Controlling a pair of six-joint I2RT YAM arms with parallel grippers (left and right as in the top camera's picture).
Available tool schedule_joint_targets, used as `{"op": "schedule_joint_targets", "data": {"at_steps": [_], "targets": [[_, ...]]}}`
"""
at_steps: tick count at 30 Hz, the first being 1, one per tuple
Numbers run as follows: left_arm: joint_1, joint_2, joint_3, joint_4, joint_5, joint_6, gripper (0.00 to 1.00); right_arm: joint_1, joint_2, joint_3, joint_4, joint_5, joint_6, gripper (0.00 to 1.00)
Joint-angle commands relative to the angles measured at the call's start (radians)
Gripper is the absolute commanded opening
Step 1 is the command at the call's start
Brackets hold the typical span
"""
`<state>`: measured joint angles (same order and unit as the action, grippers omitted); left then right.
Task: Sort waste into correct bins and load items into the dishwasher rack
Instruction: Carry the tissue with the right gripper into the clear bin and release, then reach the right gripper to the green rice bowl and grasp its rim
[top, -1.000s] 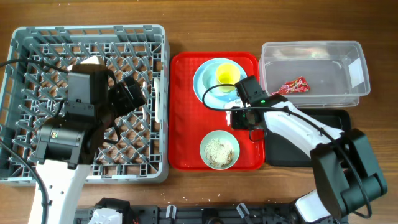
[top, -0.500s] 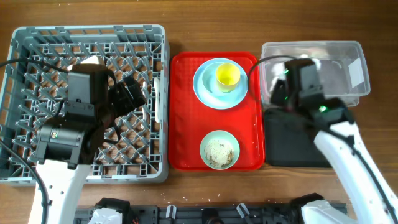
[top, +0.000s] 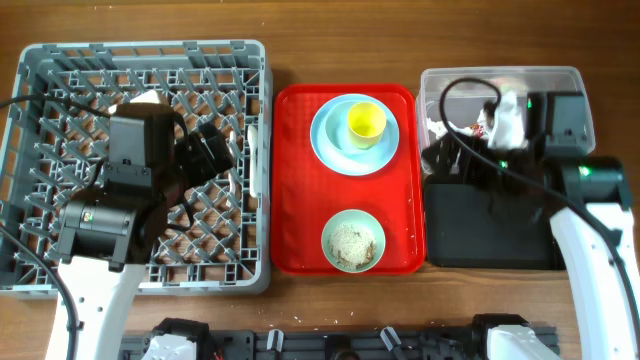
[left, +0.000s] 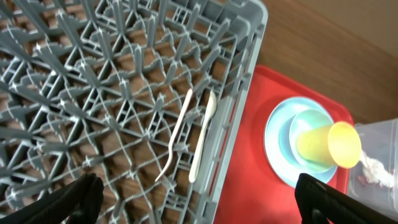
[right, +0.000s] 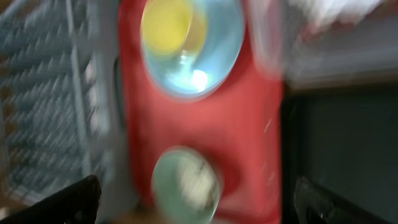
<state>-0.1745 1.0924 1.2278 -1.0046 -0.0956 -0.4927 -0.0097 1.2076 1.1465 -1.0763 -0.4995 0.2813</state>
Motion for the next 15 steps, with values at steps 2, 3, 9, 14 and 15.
{"op": "schedule_joint_targets", "data": {"at_steps": [2,3,9,14,15], "targets": [[0.007,-0.004,0.011,0.000,-0.006,-0.013,1.00,0.006,-0.052,0.000,-0.240,-0.145,-0.020,0.98],[0.007,-0.004,0.011,0.000,-0.006,-0.013,1.00,0.023,-0.060,-0.013,-0.266,-0.151,-0.014,0.90],[0.007,-0.004,0.011,0.000,-0.006,-0.013,1.00,0.290,-0.080,-0.047,-0.095,-0.056,0.331,0.08],[0.007,-0.004,0.011,0.000,-0.006,-0.013,1.00,0.815,-0.003,-0.047,0.230,0.261,0.493,0.08],[0.006,-0.004,0.011,0.000,-0.006,-0.013,1.00,0.880,0.030,-0.047,0.246,0.324,0.525,0.08]]}}
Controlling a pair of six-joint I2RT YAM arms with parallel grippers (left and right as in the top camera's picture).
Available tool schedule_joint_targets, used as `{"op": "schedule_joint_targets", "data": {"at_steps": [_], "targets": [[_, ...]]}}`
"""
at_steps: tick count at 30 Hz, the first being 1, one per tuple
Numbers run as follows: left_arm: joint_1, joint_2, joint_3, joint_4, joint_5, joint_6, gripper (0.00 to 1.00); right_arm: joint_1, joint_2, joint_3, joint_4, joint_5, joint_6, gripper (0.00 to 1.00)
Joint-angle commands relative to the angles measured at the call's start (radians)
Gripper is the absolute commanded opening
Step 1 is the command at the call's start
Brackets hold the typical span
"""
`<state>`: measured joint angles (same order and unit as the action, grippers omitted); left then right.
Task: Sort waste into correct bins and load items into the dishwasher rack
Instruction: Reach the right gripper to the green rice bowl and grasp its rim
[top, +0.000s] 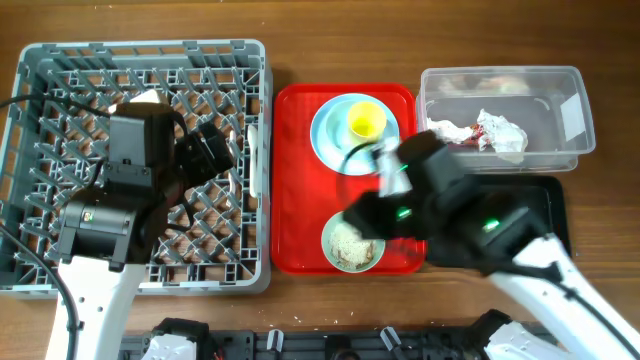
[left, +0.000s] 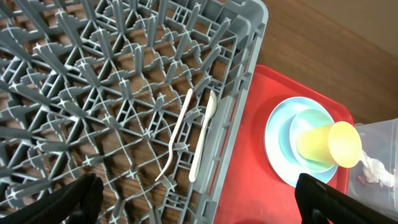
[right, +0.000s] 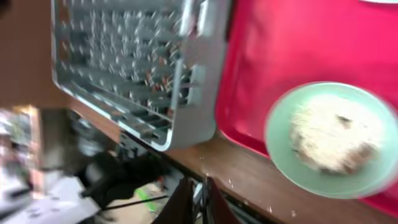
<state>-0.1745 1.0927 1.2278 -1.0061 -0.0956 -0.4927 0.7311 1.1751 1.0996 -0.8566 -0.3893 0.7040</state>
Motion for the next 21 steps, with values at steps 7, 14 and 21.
{"op": "schedule_joint_targets", "data": {"at_steps": [7,14,21], "targets": [[0.007,-0.004,0.011,0.002,-0.006,-0.013,1.00,0.317,0.360,0.000,0.070,0.283,0.097,0.12],[0.007,-0.004,0.011,0.002,-0.006,-0.013,1.00,0.317,0.446,0.000,0.004,0.255,0.008,0.11],[0.007,-0.005,0.011,0.002,-0.006,-0.013,1.00,0.317,0.456,-0.003,-0.019,0.274,0.006,0.12]]}}
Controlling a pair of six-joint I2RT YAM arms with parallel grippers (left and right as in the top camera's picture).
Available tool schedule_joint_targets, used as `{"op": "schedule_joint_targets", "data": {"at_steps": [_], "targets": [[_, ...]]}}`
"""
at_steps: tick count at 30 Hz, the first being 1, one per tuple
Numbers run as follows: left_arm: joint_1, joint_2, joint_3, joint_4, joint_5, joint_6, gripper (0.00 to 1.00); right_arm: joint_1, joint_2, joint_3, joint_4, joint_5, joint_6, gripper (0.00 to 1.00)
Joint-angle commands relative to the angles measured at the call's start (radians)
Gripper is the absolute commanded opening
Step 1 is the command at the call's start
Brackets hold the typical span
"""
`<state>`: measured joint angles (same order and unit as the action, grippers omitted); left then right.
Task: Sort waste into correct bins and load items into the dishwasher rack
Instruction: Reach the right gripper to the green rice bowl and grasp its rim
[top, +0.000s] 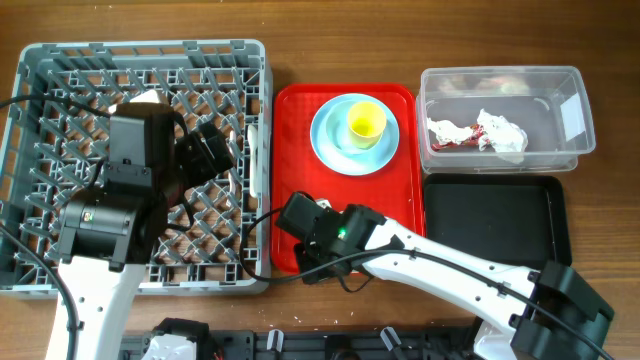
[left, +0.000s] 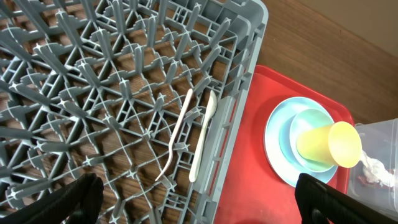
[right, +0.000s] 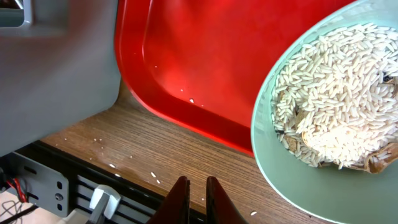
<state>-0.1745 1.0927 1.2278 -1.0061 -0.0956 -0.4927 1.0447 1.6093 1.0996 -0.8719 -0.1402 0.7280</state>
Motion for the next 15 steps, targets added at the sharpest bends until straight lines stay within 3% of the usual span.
{"op": "schedule_joint_targets", "data": {"at_steps": [1,6,10,15], "targets": [[0.007,-0.005,0.011,0.002,-0.006,-0.013,1.00,0.003,0.023,-0.008,0.000,0.028,-0.019,0.12],[0.007,-0.005,0.011,0.002,-0.006,-0.013,1.00,0.003,0.024,-0.064,0.033,0.026,-0.042,0.12],[0.007,-0.005,0.011,0.002,-0.006,-0.013,1.00,0.003,0.024,-0.137,0.114,0.027,-0.181,0.16],[0.006,-0.005,0.011,0.002,-0.006,-0.013,1.00,-0.014,0.024,-0.146,0.101,0.206,-0.101,0.11]]}}
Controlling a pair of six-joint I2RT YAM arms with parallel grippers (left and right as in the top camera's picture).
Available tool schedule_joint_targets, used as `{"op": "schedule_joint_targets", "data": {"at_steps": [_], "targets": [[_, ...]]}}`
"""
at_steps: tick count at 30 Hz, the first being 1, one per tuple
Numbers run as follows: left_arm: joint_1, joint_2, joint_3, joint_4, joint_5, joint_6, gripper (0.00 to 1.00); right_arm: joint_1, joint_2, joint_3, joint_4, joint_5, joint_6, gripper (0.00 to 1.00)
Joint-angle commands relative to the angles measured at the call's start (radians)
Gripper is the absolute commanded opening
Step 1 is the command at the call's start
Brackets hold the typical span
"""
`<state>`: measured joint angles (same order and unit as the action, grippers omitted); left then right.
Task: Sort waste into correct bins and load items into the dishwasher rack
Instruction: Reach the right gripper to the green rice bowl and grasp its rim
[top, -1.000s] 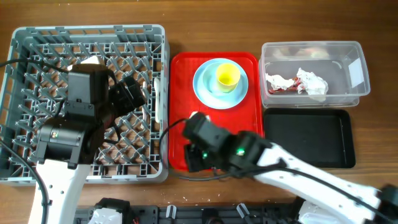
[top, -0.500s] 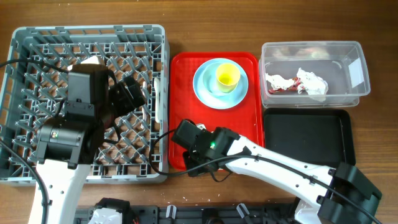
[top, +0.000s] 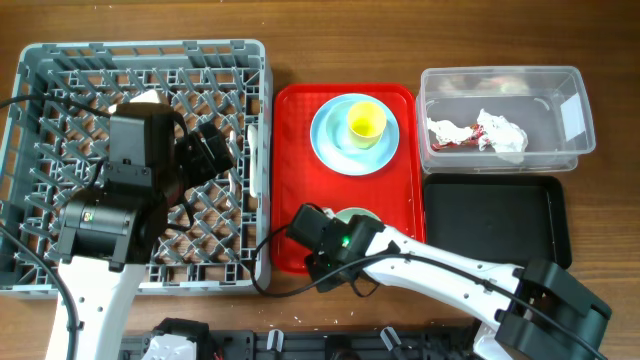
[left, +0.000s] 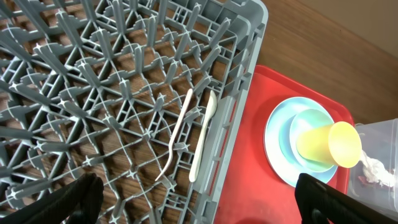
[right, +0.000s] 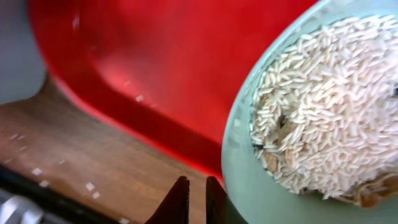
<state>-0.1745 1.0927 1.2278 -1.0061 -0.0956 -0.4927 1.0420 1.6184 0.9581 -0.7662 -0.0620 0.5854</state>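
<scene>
A pale green bowl of rice (right: 323, 118) sits at the front of the red tray (top: 300, 150). In the overhead view the bowl (top: 360, 214) is partly hidden by my right arm. My right gripper (right: 196, 182) is shut and empty. It hangs low over the tray's front lip, just left of the bowl's rim. A yellow cup (top: 366, 120) stands in a blue bowl on a blue plate (top: 330, 140). My left gripper (left: 198, 194) is open above the grey dishwasher rack (top: 60, 60), where two pieces of white cutlery (left: 177, 134) lie.
A clear bin (top: 545, 90) at the back right holds crumpled waste (top: 490, 130). A black bin (top: 495, 220) sits in front of it. Bare wooden table (right: 74, 149) with scattered rice grains lies before the tray.
My right gripper has come closer to the rice bowl's front left rim, still shut. The bowl now shows partly in the overhead view. The left arm has not moved.
My right gripper was open over the clear bin at the back right. Then it was shut above the tray by the rice bowl. Then it was low at the tray's front left, and now it is beside the bowl's rim. The left gripper stayed open over the rack.
</scene>
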Motion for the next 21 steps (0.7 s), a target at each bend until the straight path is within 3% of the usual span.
{"op": "schedule_joint_targets", "data": {"at_steps": [1,7,11,14,16,18,19,21], "targets": [[0.007,-0.005,0.011,0.002,-0.006,-0.013,1.00,-0.015,0.014,-0.005,-0.006,0.147,0.055,0.11],[0.007,-0.005,0.011,0.002,-0.006,-0.013,1.00,-0.091,0.014,-0.005,-0.119,0.259,0.102,0.10],[0.007,-0.004,0.011,0.002,-0.006,-0.013,1.00,-0.134,0.003,0.034,-0.130,0.070,-0.051,0.04],[0.006,-0.005,0.011,0.002,-0.006,-0.013,1.00,-0.134,-0.052,0.113,-0.169,0.038,-0.089,0.05],[0.007,-0.005,0.011,0.002,-0.006,-0.013,1.00,-0.134,-0.091,0.126,-0.155,0.077,-0.084,0.14],[0.007,-0.005,0.011,0.002,-0.006,-0.013,1.00,-0.134,-0.101,0.125,-0.143,0.095,-0.078,0.45],[0.007,-0.005,0.011,0.002,-0.006,-0.013,1.00,-0.134,-0.098,0.121,-0.139,0.106,-0.077,0.51],[0.007,-0.004,0.011,0.002,-0.006,-0.013,1.00,-0.134,-0.097,0.099,-0.137,0.168,-0.070,0.54]]}}
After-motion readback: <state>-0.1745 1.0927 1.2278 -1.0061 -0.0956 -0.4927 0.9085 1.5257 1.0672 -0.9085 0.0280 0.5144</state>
